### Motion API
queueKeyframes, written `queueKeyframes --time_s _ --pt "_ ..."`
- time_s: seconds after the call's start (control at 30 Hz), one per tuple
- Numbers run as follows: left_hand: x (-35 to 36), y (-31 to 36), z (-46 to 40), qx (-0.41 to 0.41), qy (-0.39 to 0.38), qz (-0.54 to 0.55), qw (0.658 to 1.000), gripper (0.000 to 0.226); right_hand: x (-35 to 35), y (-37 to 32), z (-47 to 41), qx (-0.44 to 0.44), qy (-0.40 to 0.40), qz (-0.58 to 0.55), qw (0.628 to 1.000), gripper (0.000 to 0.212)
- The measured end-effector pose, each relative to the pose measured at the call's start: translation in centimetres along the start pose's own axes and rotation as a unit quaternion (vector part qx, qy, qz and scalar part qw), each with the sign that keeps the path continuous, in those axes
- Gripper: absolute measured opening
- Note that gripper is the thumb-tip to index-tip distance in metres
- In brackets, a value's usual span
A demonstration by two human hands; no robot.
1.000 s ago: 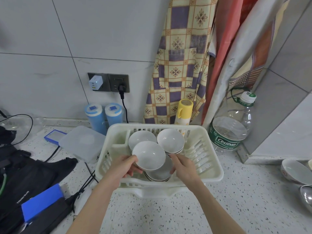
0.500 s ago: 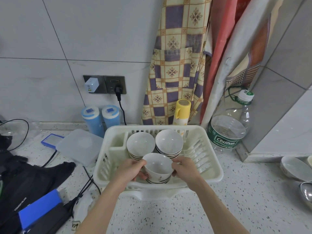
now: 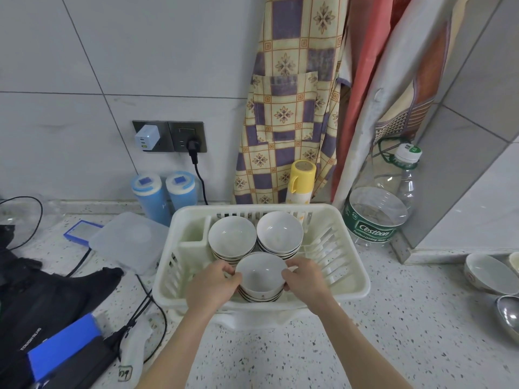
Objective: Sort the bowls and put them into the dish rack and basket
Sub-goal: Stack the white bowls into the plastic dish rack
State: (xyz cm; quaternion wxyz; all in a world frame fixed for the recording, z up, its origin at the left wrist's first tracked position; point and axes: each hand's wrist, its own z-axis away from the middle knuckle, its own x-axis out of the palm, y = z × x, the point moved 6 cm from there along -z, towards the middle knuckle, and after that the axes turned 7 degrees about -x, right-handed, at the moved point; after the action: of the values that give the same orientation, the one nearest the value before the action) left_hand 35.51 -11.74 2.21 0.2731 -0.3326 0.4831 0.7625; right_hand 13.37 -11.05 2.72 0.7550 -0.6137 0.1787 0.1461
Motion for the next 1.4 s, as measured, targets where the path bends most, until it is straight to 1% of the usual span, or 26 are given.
queueKeyframes --time_s 0.1,0.3,0.47,0.6,0.77,0.83,0.97,1.07,1.17,1.27,1.33,1.4 --pt "0.0 0.2 0.0 0.020 0.028 -0.021 0.999 0.016 0.0 0.0 0.0 -0.010 -0.003 0.016 1.000 0.023" --pt "0.2 0.3 0.2 0.050 0.065 -0.060 0.995 0.018 0.3 -0.1 0.0 -0.038 -0.008 0.093 0.995 0.037" --pt "0.3 0.4 0.1 0.049 0.056 -0.071 0.995 0.015 0.5 0.0 -0.1 -0.049 -0.006 0.112 0.992 0.040" --pt "0.4 0.4 0.0 0.049 0.053 -0.075 0.995 0.018 0.7 0.0 0.0 -0.070 0.001 0.134 0.989 0.041" --pt "0.5 0.4 -0.2 0.050 0.049 -0.078 0.995 0.019 0.7 0.2 0.0 -0.060 -0.003 0.139 0.988 0.040" --pt "0.6 0.2 -0.2 0.041 0.047 -0.078 0.995 0.024 0.5 0.3 0.0 -0.053 0.003 0.138 0.989 0.036" --pt "0.4 0.1 -0.1 0.022 0.049 -0.079 0.995 0.039 -0.1 0.4 -0.2 -0.027 0.044 0.126 0.991 0.028" --pt "0.4 -0.1 0.0 0.009 0.041 -0.060 0.997 0.041 -0.2 0.5 -0.3 -0.011 0.050 0.111 0.993 0.023" --pt "0.5 -0.1 0.0 0.014 0.011 -0.098 0.995 0.044 0.0 0.6 -0.3 0.003 0.024 0.121 0.992 0.020" --pt "0.8 -0.2 -0.2 0.019 -0.008 -0.114 0.993 0.055 0.8 0.9 -0.6 0.020 -0.031 0.164 0.986 0.017" --pt "0.8 -0.3 -0.3 0.014 -0.012 -0.110 0.994 0.055 1.3 1.0 -0.5 0.031 -0.064 0.167 0.983 0.019" --pt "0.8 -0.3 -0.3 0.011 -0.016 -0.109 0.994 0.055 1.3 0.9 -0.5 0.036 -0.080 0.160 0.983 0.023"
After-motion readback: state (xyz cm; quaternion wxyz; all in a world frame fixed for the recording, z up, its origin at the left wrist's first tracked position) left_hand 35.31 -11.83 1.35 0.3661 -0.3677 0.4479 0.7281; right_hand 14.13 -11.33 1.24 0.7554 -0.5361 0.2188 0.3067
